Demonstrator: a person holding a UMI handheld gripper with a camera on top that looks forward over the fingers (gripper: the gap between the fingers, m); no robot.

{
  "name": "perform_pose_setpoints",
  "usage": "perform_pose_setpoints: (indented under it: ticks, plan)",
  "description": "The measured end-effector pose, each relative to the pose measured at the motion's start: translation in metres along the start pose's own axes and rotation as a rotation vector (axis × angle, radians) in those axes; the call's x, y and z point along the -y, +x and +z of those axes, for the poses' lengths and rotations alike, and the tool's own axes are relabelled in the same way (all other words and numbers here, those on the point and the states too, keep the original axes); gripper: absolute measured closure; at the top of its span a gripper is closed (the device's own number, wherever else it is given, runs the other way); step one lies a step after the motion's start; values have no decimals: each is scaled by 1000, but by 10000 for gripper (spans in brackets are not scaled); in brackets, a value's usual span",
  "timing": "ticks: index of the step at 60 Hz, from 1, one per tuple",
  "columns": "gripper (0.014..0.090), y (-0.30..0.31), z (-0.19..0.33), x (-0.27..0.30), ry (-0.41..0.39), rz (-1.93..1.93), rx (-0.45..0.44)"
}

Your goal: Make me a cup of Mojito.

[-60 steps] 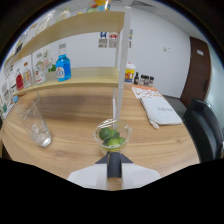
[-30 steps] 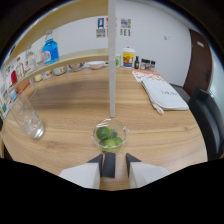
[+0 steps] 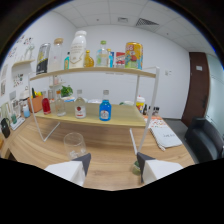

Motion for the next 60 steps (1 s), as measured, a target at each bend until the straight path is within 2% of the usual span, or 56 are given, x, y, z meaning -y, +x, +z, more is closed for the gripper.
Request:
perform_pose_setpoints:
  ticks: [6, 20, 39, 46, 56, 60]
  plan:
    - [188, -45, -11, 2, 17, 28, 26]
    - [187, -120, -9, -10, -19, 39, 63]
    - [187, -133, 51, 86, 67, 74, 67]
    - [190, -129, 83, 107, 70, 70, 58]
    - [312, -122, 123, 111, 20, 72, 47]
    - [397, -119, 137, 107, -9, 80, 36]
